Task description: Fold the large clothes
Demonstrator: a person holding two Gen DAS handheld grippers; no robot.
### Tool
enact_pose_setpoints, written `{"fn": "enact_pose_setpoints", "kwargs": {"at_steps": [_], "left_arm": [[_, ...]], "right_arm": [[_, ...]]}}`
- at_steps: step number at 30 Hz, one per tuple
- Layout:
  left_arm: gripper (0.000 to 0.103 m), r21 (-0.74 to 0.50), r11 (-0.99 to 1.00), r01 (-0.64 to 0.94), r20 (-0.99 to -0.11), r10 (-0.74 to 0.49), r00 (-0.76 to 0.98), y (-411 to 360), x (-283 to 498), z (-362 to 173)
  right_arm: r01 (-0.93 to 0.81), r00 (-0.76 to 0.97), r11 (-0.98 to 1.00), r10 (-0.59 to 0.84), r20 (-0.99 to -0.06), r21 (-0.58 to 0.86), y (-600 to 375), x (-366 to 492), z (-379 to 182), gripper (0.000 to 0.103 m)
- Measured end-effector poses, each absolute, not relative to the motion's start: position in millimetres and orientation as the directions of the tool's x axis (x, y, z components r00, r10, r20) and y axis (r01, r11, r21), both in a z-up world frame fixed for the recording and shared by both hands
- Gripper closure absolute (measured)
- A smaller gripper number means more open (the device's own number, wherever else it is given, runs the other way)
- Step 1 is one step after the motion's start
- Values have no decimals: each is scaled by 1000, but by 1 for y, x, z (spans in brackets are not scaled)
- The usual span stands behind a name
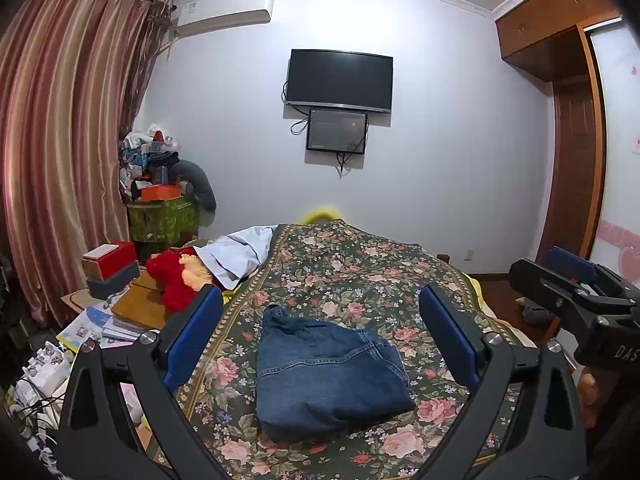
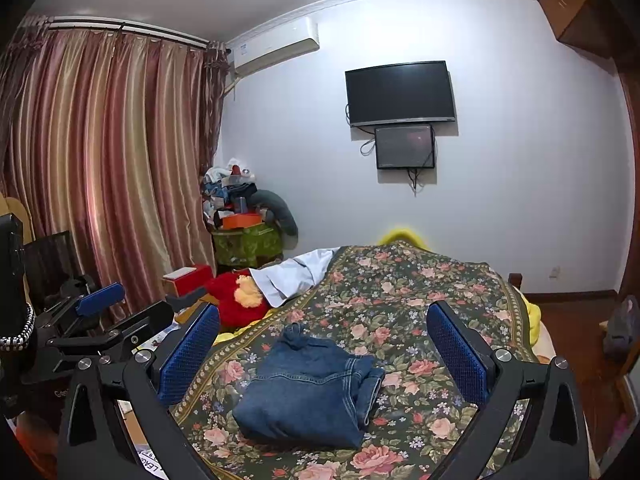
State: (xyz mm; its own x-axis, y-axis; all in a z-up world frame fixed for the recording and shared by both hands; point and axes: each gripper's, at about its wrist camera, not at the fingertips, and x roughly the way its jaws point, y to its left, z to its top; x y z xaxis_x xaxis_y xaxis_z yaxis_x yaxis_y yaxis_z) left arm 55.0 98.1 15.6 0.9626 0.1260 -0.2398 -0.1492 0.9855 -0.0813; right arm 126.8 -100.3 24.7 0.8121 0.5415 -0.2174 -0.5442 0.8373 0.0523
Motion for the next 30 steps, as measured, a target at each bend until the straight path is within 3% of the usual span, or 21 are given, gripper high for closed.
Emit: {"fn": "enact_pose_setpoints", "kwargs": {"at_steps": [30], "left_arm": [[4, -97, 990, -104, -266, 75, 961, 104, 57, 14]], "right_arm": [[-517, 821, 852, 520, -237, 79, -92, 125, 20, 0]]}}
